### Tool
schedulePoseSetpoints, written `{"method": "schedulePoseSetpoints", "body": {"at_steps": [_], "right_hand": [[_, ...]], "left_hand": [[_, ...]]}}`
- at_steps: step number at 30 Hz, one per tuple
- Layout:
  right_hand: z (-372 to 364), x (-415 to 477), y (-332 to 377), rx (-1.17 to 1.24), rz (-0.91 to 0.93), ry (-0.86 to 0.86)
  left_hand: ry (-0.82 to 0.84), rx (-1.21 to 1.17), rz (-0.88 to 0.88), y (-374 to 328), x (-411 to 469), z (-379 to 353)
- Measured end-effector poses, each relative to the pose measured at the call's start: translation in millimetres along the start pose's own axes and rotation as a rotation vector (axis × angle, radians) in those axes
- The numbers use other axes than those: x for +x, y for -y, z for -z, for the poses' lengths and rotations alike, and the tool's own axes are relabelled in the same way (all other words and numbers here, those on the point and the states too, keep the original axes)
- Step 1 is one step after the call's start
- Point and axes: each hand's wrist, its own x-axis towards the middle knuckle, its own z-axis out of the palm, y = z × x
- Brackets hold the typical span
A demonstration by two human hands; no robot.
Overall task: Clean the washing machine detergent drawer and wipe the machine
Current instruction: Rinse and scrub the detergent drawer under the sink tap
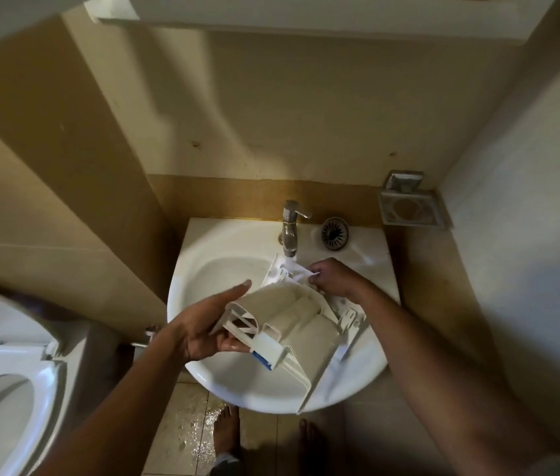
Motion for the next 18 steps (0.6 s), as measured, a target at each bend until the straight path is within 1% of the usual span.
{"method": "schedulePoseSetpoints", "body": {"at_steps": [2,4,8,12,15,18], "right_hand": [[-2,7,2,-0.064,0.038,-0.085],[-5,12,6,-0.113,0.086,-0.146],[-14,21,15,-0.168,0.116,-0.182],[-32,8,25,-0.335,0.13,-0.231],[-48,-3,22,-0.45,0.203,-0.173],[-56,-7,22,-0.452,0.192,-0.06]], "left_hand": [[-0.031,0.007,-0.023,8,2,-9],[-0.086,-0.01,-0.082,15,6,-20],[-0.18,-0.145,-0.166,26,13,-32],[-0.203,-0.264,-0.157,39,14,-32],[-0.229,-0.331,-0.144,50,14,-29],[-0.281,-0.376,-0.164,58,13,-28]]}}
